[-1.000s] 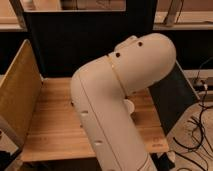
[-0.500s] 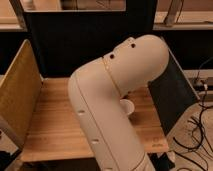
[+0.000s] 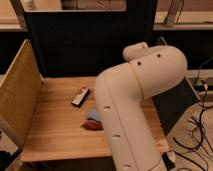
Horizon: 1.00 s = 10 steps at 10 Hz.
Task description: Push the ceramic bowl across the table
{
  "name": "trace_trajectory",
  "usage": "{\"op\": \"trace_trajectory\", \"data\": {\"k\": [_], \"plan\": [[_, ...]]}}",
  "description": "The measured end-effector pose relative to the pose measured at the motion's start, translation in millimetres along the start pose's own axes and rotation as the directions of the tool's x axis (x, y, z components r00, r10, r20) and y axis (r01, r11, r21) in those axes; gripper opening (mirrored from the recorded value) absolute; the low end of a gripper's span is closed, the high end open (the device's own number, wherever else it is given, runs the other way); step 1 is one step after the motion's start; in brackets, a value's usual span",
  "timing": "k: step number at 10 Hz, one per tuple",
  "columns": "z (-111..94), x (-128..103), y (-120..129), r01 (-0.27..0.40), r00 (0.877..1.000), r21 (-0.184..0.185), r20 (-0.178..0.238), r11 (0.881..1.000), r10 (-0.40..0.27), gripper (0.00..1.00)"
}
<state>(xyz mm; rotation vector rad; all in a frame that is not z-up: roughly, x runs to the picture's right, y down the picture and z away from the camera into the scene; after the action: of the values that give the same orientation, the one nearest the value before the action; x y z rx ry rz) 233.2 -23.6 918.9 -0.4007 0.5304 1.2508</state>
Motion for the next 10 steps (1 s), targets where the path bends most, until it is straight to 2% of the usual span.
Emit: {"op": "trace_trajectory", "data": {"k": [1,2,4,6,8,9,10], "plan": [[12.0,11.0,-5.0,-0.004,0.998,-0.064,-0.056,0.998,0.0,0.0],[13.6,11.5,-4.1,0.008,0.997,-0.095,-0.076,0.995,-0.015,0.0],[5.1,-1.7,6.8,0.078,0.993,-0.133,-0.077,0.988,-0.089,0.0],[-4.5,-14.1,19.9,0.146,0.986,-0.132,-0.061,0.981,-0.155,0.0],[-7.5,-22.0,31.4,0.229,0.97,-0.095,-0.062,0.969,-0.235,0.0],[-6.6,-22.7,34.9,0.254,0.963,-0.084,-0.065,0.964,-0.26,0.0],[-6.5,-23.2,34.8,0.255,0.963,-0.082,-0.063,0.963,-0.26,0.0]]}}
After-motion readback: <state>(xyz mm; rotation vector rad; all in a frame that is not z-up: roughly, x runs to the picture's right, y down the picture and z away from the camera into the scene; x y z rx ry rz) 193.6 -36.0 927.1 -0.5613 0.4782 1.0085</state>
